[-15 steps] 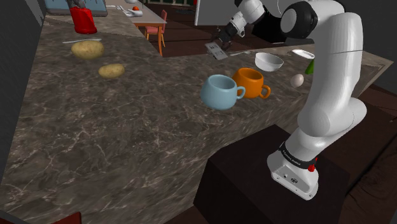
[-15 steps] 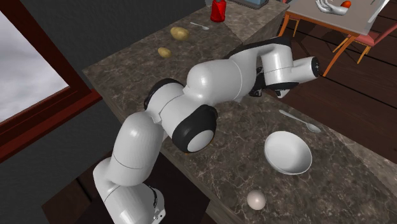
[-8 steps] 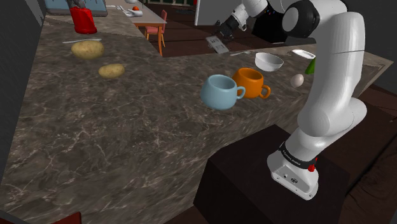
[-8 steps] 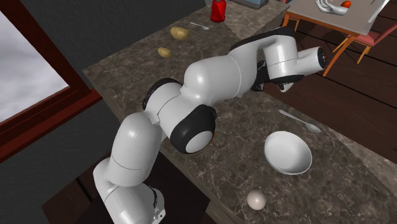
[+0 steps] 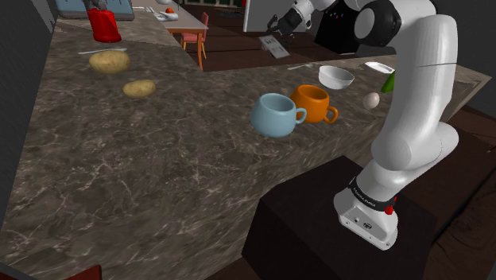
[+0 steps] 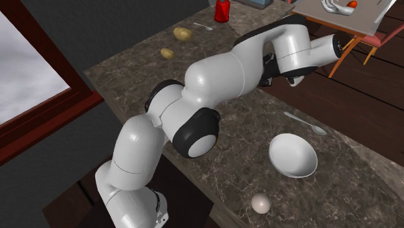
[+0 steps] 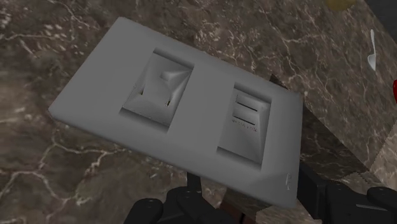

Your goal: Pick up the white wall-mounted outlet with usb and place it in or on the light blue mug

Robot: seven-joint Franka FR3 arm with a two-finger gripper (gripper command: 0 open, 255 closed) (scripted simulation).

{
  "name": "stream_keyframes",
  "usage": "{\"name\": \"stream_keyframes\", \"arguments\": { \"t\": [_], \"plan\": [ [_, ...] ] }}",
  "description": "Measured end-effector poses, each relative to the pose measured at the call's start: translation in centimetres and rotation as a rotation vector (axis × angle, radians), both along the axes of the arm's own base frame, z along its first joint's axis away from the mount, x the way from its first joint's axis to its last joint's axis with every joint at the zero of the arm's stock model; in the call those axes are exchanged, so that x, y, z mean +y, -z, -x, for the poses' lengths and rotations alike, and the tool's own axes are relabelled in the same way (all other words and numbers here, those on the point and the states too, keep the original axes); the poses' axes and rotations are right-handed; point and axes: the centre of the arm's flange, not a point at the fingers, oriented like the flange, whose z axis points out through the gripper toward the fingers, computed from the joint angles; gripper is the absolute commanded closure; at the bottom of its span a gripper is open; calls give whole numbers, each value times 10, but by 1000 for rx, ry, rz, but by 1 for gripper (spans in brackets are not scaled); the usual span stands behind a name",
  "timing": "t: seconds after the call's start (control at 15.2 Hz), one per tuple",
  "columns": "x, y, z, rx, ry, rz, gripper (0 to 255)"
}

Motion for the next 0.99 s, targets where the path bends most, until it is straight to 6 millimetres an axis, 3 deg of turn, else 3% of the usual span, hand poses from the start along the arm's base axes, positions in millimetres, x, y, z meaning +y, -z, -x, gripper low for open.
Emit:
{"name": "stream_keyframes", "arguments": {
  "t": [0.46, 0.66, 0.99],
  "plan": [
    [1, -35, -1, 0, 0, 0, 255],
    [21, -39, 17, 0, 0, 0, 255],
    [63, -41, 65, 0, 0, 0, 255]
  ]
}}
